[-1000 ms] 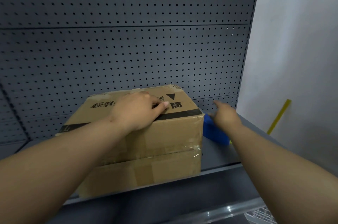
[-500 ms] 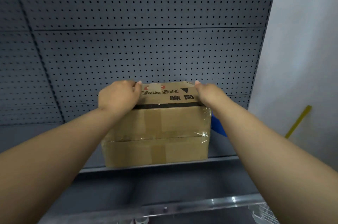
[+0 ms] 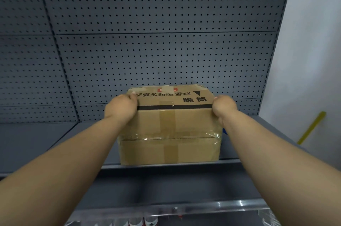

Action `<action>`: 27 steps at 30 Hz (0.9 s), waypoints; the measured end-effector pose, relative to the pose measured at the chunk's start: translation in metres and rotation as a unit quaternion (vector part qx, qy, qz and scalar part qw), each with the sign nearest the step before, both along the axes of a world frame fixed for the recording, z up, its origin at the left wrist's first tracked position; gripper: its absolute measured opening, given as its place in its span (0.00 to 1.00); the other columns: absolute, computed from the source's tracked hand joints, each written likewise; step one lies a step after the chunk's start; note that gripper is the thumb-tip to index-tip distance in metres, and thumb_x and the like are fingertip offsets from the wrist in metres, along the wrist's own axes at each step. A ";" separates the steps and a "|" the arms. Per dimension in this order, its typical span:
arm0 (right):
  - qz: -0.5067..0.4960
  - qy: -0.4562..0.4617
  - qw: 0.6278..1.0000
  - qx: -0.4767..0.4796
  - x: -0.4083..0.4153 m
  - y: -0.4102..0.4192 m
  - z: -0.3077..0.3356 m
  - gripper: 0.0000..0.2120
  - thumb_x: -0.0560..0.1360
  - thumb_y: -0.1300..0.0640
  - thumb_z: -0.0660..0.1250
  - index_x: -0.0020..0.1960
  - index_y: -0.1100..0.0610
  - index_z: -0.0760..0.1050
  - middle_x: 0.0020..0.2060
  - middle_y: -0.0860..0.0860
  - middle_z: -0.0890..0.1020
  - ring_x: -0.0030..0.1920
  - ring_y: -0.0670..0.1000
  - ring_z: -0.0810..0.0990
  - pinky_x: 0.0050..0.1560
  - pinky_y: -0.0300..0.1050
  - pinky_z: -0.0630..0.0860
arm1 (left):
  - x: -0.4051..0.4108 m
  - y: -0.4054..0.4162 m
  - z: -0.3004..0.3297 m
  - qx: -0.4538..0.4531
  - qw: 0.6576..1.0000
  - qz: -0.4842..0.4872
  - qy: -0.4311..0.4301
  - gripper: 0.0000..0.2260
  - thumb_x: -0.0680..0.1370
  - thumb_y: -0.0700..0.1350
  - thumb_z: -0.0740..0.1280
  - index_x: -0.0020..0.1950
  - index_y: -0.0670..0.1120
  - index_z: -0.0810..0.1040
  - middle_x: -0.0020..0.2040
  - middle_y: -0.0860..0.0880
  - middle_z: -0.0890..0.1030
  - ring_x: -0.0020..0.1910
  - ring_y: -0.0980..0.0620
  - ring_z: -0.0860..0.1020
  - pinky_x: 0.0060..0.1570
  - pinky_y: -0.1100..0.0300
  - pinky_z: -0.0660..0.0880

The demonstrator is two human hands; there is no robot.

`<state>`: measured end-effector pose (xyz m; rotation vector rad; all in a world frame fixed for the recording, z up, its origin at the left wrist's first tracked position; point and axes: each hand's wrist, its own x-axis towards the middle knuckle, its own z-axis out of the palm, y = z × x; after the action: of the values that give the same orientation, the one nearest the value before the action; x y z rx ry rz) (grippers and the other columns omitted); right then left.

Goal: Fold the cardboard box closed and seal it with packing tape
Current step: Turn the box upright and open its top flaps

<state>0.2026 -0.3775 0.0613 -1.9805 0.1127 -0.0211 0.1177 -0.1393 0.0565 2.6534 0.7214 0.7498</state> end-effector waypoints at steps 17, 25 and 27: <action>0.020 -0.041 0.985 -0.167 -0.007 0.008 0.013 0.30 0.81 0.45 0.41 0.62 0.65 0.71 0.62 0.62 0.75 0.62 0.60 0.72 0.60 0.51 0.67 | 0.003 0.006 0.017 -0.083 0.991 -0.042 0.099 0.25 0.82 0.53 0.43 0.64 0.40 0.71 0.62 0.38 0.74 0.58 0.42 0.72 0.55 0.53 0.66; 0.010 -0.049 0.970 -0.237 0.003 0.010 0.008 0.28 0.82 0.48 0.41 0.63 0.64 0.71 0.62 0.61 0.74 0.62 0.59 0.72 0.59 0.51 0.67 | 0.009 0.005 0.019 -0.122 0.987 -0.024 0.103 0.24 0.82 0.54 0.45 0.68 0.40 0.67 0.66 0.39 0.72 0.64 0.41 0.70 0.61 0.51 0.65; 0.030 -0.010 0.976 -0.216 0.009 0.009 0.018 0.27 0.82 0.48 0.42 0.65 0.65 0.69 0.64 0.61 0.73 0.64 0.59 0.71 0.62 0.50 0.66 | 0.011 0.008 0.024 -0.174 0.979 -0.024 0.106 0.24 0.82 0.53 0.47 0.69 0.38 0.66 0.68 0.38 0.70 0.66 0.40 0.68 0.63 0.51 0.63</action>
<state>0.2119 -0.3682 0.0796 -2.4181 0.0371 -0.0288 0.1282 -0.1313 0.0805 2.4362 0.7608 0.2956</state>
